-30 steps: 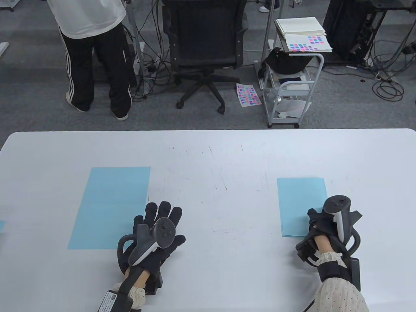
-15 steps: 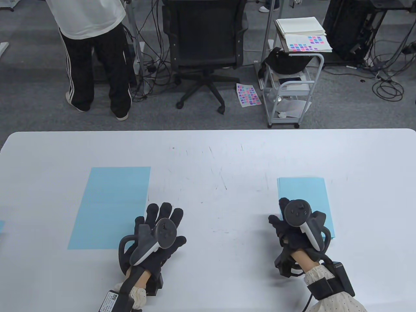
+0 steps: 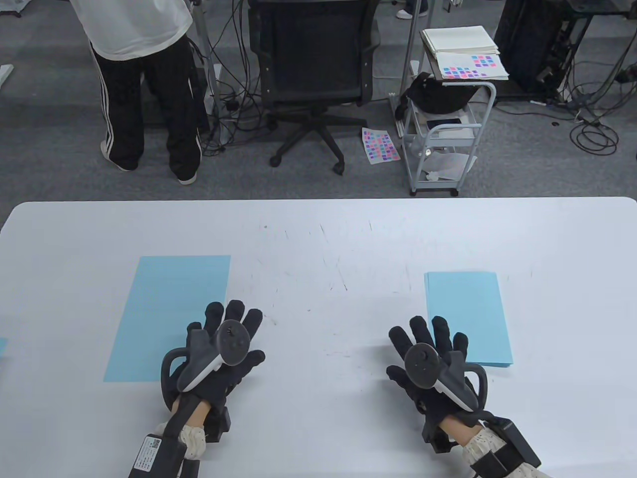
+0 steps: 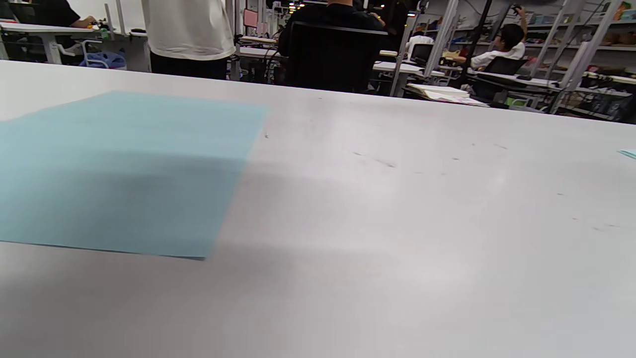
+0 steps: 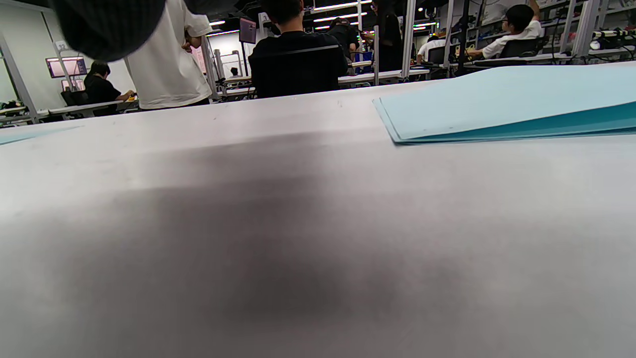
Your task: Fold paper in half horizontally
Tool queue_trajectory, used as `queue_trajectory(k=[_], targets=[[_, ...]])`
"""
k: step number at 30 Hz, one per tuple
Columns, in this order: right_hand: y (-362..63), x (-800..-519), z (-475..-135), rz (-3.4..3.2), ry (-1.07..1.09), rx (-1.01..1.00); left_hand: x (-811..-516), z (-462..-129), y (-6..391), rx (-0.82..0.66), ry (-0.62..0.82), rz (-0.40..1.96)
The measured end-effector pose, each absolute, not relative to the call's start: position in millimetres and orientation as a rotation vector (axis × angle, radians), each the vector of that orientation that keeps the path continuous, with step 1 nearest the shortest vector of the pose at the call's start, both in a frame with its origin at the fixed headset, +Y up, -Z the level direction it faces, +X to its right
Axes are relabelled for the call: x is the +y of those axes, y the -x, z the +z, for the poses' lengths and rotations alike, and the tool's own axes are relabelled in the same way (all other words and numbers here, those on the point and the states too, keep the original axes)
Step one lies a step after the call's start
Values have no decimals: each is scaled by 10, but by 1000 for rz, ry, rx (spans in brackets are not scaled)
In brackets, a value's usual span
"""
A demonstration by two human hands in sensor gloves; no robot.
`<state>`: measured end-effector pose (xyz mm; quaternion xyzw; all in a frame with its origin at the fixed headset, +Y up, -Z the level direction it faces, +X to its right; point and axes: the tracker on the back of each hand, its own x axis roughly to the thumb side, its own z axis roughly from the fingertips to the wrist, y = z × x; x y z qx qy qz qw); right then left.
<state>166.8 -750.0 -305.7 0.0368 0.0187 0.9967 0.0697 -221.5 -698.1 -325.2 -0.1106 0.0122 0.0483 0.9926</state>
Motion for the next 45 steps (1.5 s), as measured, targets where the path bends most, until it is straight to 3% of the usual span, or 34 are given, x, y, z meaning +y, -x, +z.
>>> queue_trajectory(k=[11, 18, 32, 45], targets=[[-1625, -7538, -3048, 3010, -155, 89, -7314, -3537, 3194, 240, 388, 38], [-1625, -7541, -3037, 3011, -165, 105, -7630, -3596, 3410, 293, 519, 23], [-1610, -7554, -3024, 3015, -197, 124, -7778, -3559, 3197, 254, 573, 13], [-1593, -7512, -3001, 2995, -226, 127, -7748, -3413, 2449, 186, 529, -90]])
